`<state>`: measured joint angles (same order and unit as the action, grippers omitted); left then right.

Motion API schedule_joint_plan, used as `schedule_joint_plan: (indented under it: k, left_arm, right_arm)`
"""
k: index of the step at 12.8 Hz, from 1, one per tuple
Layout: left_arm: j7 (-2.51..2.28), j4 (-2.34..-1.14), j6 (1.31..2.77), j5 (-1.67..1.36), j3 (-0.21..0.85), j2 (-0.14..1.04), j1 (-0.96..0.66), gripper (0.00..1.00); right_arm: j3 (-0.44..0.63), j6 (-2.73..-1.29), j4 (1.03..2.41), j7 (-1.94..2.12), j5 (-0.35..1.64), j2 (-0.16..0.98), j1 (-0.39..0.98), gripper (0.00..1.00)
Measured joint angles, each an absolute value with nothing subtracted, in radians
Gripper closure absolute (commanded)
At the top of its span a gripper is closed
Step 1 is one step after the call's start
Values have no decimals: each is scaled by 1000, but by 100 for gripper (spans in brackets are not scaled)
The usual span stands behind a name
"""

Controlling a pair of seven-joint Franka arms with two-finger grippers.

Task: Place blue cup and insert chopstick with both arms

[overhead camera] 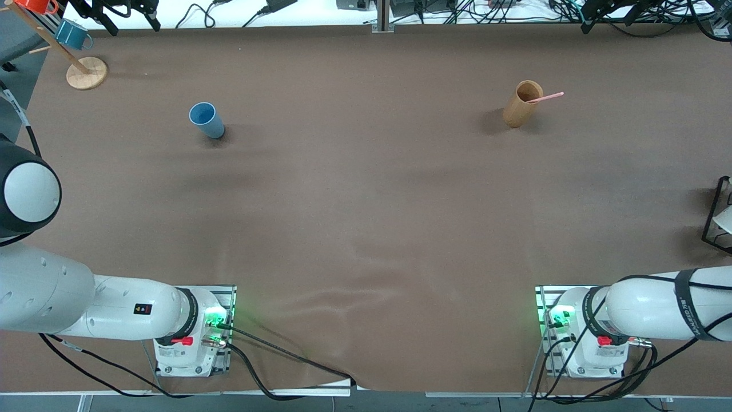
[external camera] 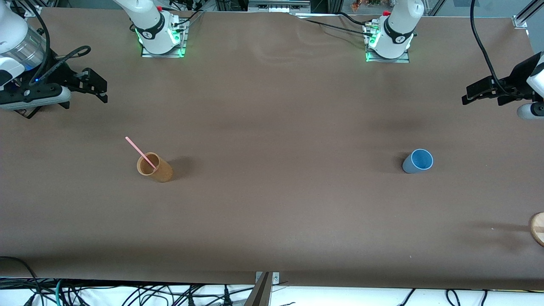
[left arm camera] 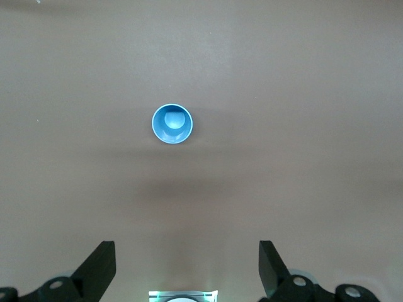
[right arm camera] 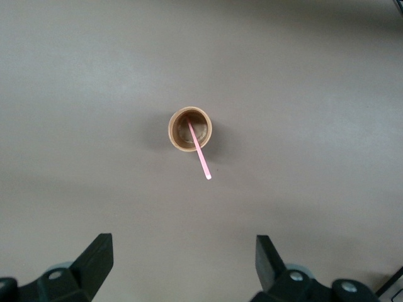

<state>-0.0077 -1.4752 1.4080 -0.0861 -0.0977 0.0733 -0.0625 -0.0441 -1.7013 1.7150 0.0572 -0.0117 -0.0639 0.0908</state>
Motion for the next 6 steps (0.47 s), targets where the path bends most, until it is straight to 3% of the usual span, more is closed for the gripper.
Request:
schedule_joint_plan:
  k: [6]
  left_arm:
    - [-1,-1475,1409,-86,-89,73,-70,0]
  right_arm:
    - [-44,-1701,1715,57,-12,-64,91,0]
